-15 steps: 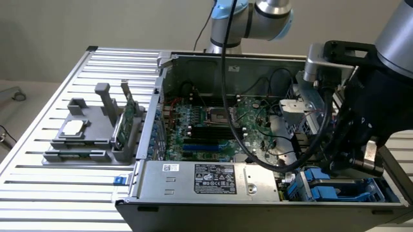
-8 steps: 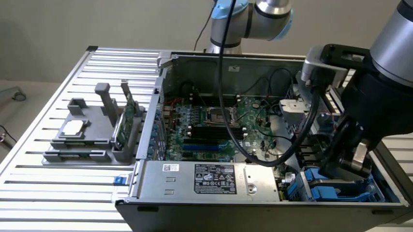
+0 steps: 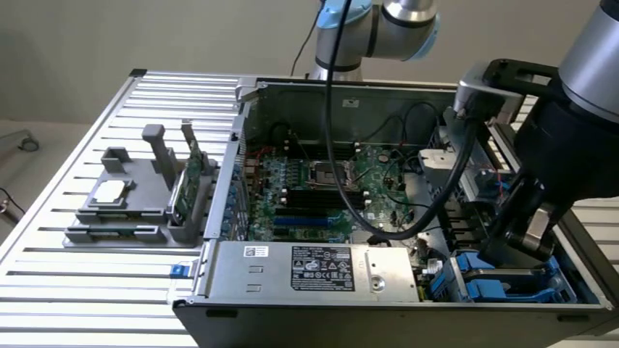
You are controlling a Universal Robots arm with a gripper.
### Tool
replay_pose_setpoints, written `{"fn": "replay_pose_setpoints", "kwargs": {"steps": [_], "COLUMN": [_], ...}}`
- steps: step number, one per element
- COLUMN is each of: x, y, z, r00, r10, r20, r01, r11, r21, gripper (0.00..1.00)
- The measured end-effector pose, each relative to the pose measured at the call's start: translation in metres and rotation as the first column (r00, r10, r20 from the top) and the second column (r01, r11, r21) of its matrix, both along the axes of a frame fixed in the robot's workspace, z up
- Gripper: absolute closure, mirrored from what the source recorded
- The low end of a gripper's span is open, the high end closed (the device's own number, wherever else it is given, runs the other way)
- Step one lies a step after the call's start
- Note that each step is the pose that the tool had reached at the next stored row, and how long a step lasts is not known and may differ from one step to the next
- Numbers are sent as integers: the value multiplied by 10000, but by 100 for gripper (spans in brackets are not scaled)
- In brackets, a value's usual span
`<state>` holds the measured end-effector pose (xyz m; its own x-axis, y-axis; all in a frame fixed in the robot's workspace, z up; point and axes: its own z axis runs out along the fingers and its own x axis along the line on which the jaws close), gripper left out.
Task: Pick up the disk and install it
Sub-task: 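Insert the first disk wire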
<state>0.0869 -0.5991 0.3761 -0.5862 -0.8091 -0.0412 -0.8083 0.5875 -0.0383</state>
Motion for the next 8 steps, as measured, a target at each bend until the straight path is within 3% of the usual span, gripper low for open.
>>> {"fn": "replay_pose_setpoints", "kwargs": {"steps": [8], "x": [70], "y": [19], "z": [105], "r00": [10000], "r10": [-92], "r20": [0], "r01": [92], "r11": [10000], "r21": [1], "gripper": [58]}}
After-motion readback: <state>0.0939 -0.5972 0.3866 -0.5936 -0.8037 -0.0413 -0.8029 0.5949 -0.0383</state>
